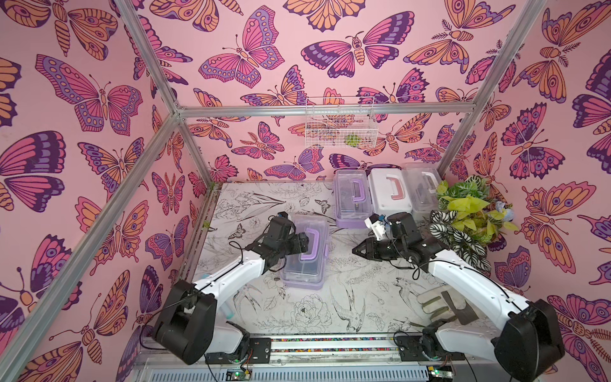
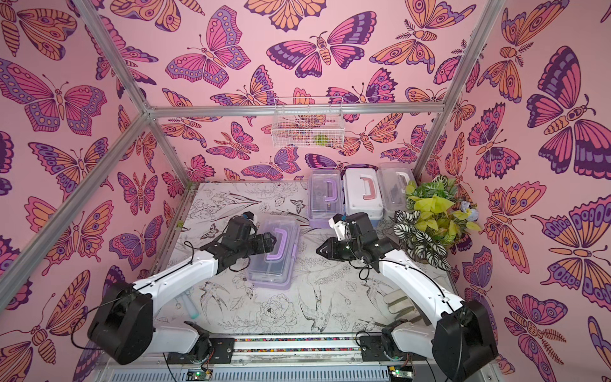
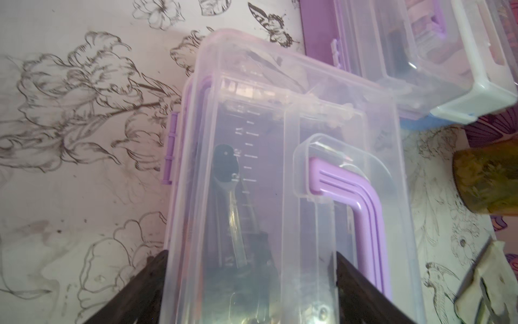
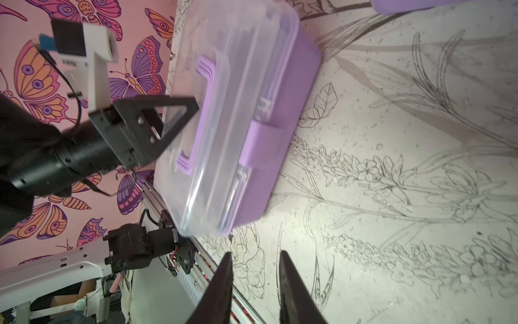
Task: Close toolboxes
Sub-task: Move the toolbox to the center of the board.
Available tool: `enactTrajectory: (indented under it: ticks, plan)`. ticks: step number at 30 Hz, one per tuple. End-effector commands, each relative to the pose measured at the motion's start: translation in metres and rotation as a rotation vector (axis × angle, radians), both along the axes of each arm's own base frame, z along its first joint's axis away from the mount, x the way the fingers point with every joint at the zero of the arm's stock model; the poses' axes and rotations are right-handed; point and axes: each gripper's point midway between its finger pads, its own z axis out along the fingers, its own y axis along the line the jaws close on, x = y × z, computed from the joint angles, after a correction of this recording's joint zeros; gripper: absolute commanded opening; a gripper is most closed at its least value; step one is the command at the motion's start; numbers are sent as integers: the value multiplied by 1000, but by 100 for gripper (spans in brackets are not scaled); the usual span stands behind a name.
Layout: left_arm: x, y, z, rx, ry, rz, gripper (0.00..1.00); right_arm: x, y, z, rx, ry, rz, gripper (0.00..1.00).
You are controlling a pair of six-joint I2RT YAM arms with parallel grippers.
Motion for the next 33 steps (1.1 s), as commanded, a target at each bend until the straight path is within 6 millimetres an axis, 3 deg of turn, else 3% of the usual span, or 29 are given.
enactTrajectory:
  ticks: [1,4,12,16,19,23,27,29,31,33]
  plan:
    - [-9,39,-56,152,199,49,81,-11,-14,-5,-66,23,-3,30]
    - [25,36,-52,125,173,43,80,-14,-17,-3,-64,17,-11,30]
    - [140,12,-53,23,137,47,76,-28,-28,-4,-77,20,-37,30]
    - [177,-11,-61,-44,134,52,76,-32,-38,-7,-116,9,-68,30]
    - [189,-36,-65,-76,130,52,74,-32,-41,-7,-125,-1,-84,30]
    - [190,-71,-65,-102,109,52,73,-30,-41,-5,-122,-4,-85,30]
    - [190,-88,-62,-134,92,87,74,-32,-40,-5,-120,5,-76,30]
    - [188,-95,-56,-133,70,78,82,-32,-40,-5,-120,3,-79,30]
    - [187,-94,-48,-116,47,69,97,-32,-41,-4,-123,-4,-82,31]
    - [186,-89,-38,-89,16,64,98,-29,-43,-2,-127,-18,-93,32]
